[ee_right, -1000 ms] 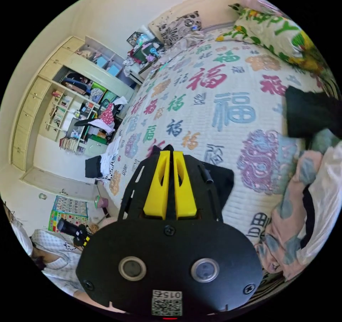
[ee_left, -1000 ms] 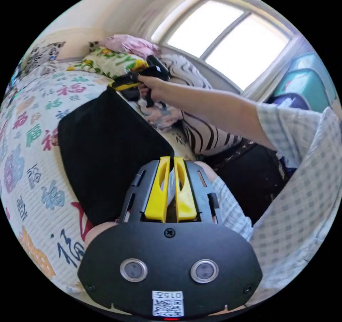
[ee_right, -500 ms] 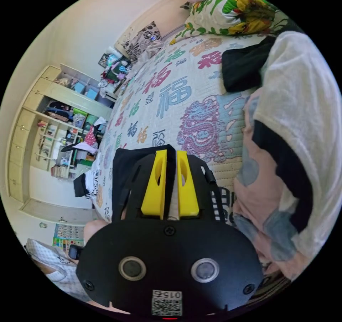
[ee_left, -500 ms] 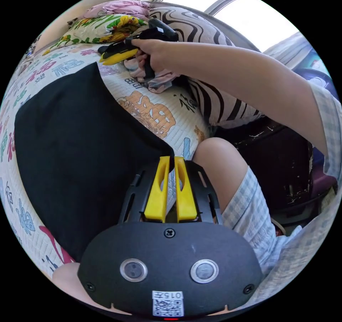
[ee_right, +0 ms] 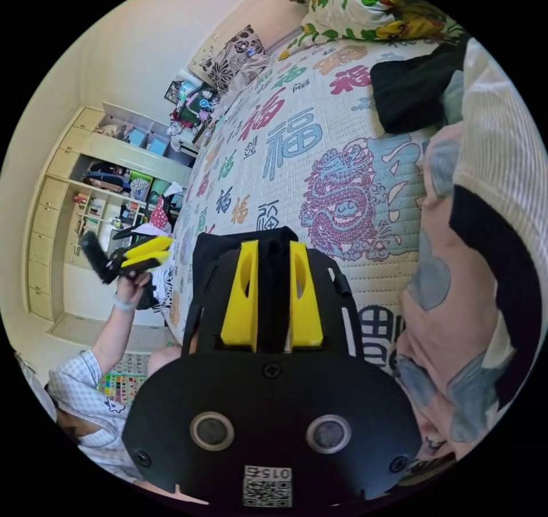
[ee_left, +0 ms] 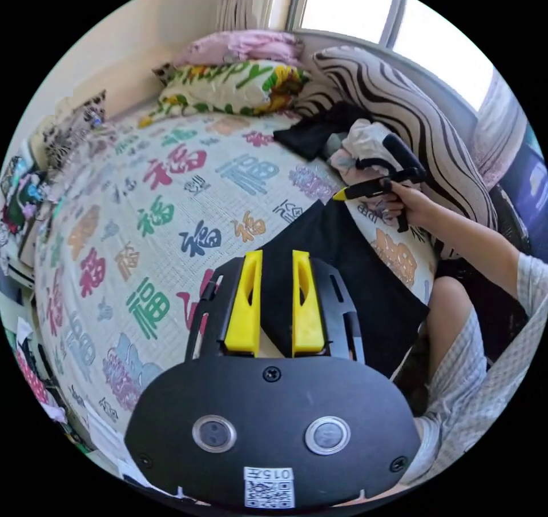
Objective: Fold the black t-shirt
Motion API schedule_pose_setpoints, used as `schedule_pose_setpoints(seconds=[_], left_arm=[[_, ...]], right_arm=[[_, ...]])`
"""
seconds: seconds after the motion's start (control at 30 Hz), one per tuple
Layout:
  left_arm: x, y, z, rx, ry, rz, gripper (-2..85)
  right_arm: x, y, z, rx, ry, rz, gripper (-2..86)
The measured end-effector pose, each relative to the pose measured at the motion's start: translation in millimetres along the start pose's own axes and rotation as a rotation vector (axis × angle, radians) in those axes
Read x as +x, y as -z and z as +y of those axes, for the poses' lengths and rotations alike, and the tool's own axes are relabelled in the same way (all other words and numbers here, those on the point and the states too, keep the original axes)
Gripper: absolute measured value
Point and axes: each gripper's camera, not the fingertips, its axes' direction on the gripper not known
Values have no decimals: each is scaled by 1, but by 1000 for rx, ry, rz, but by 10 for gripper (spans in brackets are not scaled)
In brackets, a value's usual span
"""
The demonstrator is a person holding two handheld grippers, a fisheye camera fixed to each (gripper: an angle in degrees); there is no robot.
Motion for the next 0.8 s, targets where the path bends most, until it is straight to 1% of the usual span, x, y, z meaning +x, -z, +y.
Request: schedule_pose_setpoints(seconds=[0.13, 0.2, 0.27, 0.37, 0.47, 0.57, 0.67, 0.73, 0.8], left_arm=[[-49, -94, -22, -208, -13, 22, 65], [-65, -117, -23, -251, 4, 40, 32], [-90, -122, -21, -197, 51, 89, 13], [-126, -123, -13, -143, 109, 129, 4], [-154, -142, -3, -122, 172, 147, 5], [-168, -156, 7, -103, 199, 119, 9], [-179, -132, 25, -28, 215, 89, 16], [-179, -109, 45, 9, 189, 80, 24], [-176, -87, 71, 30, 173, 110, 34]], right_arm=[[-3, 5, -2, -18, 25, -25, 39], [-7, 7, -5, -50, 44, -23, 25], [-12, 8, -6, -67, 71, -1, 18], [-24, 7, -8, -83, 122, 87, 14], [-28, -3, -9, -101, 93, 157, 16], [-36, -9, -2, -96, 65, 218, 27], [-53, 6, 18, -71, 87, 209, 30], [-69, 15, 39, -111, 178, 176, 36], [-88, 21, 79, -204, 262, 173, 55]])
